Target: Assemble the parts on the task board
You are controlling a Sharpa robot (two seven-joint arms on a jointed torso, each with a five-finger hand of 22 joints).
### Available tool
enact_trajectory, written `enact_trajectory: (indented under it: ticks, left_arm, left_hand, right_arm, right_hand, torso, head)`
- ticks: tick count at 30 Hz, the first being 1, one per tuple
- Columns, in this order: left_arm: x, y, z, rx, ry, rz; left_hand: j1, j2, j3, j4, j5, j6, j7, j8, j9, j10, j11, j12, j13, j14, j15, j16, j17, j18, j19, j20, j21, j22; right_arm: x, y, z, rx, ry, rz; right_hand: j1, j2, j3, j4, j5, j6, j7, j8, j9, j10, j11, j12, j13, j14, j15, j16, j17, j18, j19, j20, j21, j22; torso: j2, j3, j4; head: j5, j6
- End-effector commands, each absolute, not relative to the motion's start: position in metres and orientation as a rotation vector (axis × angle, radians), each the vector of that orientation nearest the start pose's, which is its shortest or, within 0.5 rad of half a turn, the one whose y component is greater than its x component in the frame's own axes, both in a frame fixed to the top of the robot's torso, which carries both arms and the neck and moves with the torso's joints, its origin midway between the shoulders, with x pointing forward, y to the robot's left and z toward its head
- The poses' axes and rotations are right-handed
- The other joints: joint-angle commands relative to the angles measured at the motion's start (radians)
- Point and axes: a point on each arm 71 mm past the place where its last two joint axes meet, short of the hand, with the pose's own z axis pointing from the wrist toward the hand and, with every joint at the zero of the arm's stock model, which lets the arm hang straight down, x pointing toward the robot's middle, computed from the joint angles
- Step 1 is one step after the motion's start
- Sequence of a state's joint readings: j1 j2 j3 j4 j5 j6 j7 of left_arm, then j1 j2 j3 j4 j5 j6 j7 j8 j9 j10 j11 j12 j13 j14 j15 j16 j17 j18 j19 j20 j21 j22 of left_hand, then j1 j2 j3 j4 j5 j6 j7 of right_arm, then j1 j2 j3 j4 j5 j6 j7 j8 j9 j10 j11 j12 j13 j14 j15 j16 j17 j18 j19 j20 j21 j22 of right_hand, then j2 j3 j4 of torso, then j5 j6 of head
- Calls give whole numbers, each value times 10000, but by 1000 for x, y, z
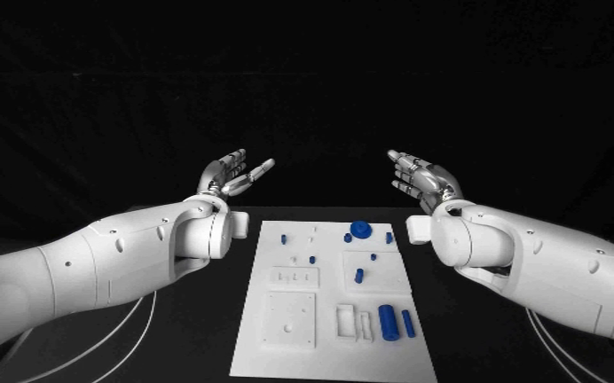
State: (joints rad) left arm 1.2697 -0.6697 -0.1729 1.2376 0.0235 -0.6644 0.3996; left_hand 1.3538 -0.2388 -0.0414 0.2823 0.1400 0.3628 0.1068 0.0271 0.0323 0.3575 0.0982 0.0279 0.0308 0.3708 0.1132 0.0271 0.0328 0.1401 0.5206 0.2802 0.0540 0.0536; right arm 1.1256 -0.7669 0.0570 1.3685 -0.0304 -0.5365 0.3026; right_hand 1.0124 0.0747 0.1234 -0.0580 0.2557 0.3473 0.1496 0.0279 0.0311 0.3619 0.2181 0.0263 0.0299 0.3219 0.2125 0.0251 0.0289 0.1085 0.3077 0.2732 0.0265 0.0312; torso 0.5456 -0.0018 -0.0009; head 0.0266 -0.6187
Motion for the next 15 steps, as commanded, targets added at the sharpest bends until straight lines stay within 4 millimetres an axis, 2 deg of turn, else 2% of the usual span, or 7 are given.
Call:
enact_trajectory:
  ticks: [1, 7, 10, 11, 12, 13, 15]
  left_arm:
    - [547, 231, -202, -11752, 13243, -10902]
    - [551, 234, -199, -11715, 13272, -10827]
    - [551, 234, -199, -11715, 13272, -10827]
    - [551, 234, -199, -11715, 13272, -10827]
    - [551, 232, -199, -11504, 13583, -11413]
    - [550, 232, -199, -11461, 13647, -11469]
    - [549, 232, -198, -11365, 13776, -11555]
  left_hand:
    - [559, -99, -17, 160, 106, 182, 23, 70, 23, 178, 32, 50, 20, 179, 43, 75, 21, 233, 243, 90, 69, 30]
    - [617, 341, 340, 113, 39, 826, 237, 114, 60, 965, 250, 82, 55, 1238, 162, 146, 78, 305, 735, 85, 201, 91]
    - [661, 1184, 628, -423, 31, 2314, 497, 190, 128, 2991, 544, 151, 146, 3834, 484, 300, 186, 526, 2430, -29, 735, 294]
    - [623, 1423, 601, -823, 101, 2889, 522, 208, 152, 3767, 569, 168, 181, 5148, 537, 376, 242, 489, 2867, -230, 979, 367]
    - [548, 1614, 544, -1202, 161, 3407, 514, 215, 170, 4533, 560, 196, 228, 5892, 517, 453, 263, 297, 3187, -494, 1187, 419]
    - [466, 1823, 452, -1562, 236, 3860, 535, 229, 190, 5376, 559, 216, 265, 6285, 453, 467, 281, 37, 3440, -781, 1357, 448]
    - [494, 2238, 359, -2039, 398, 5221, 541, 294, 255, 6993, 452, 279, 250, 7609, 155, 730, 401, -379, 4330, -1467, 1940, 641]
  right_arm:
    - [523, -228, -203, 12492, 15336, 13198]
    - [532, -236, -197, 12409, 16094, 13231]
    - [534, -238, -196, 12383, 16279, 13229]
    - [535, -238, -196, 12381, 16293, 13229]
    - [542, -244, -188, 9053, 15697, 11740]
    - [542, -244, -187, 8547, 15670, 11508]
    - [544, -243, -185, 7505, 15662, 11039]
  right_hand:
    - [663, -19, 126, -149, 169, 314, 631, 68, 30, 344, 139, 63, 28, 327, 149, 63, 28, 223, 193, 80, 69, 29]
    - [1701, -182, -28, -707, 261, 1467, 593, 135, 88, 1698, 156, 121, 91, 1449, 245, 118, 85, 143, 883, -92, 125, 80]
    - [2383, -277, 149, -1218, 311, 3878, 332, 319, 202, 5161, -174, 472, 246, 4547, 23, 326, 270, 201, 3057, -388, 417, 252]
    - [2433, -312, 293, -1336, 331, 4621, 259, 284, 231, 5851, -298, 438, 262, 5623, -113, 320, 326, 159, 3716, -509, 470, 272]
    - [2397, -368, 507, -1440, 313, 5514, 190, 279, 258, 6295, -434, 363, 227, 6314, -265, 298, 356, 107, 4531, -660, 552, 309]
    - [2410, -392, 683, -1520, 348, 6393, 97, 393, 352, 6638, -570, 399, 276, 6719, -413, 414, 411, 100, 5286, -768, 656, 367]
    - [2286, -522, 1281, -1699, 475, 6893, -31, 368, 372, 7295, -796, 352, 277, 7529, -726, 403, 491, 47, 5969, -1053, 787, 371]
  torso:
    - [-1, -1, -1]
    - [-1, -1, -1]
    - [-1, -1, -1]
    - [-1, -1, -1]
    - [11, 0, 11]
    - [15, 2, 13]
    - [26, -2, 10]
  head:
    - [1, -1]
    - [1, -1]
    - [1, -1]
    - [1, -1]
    - [20, -89]
    - [31, -80]
    - [36, -83]
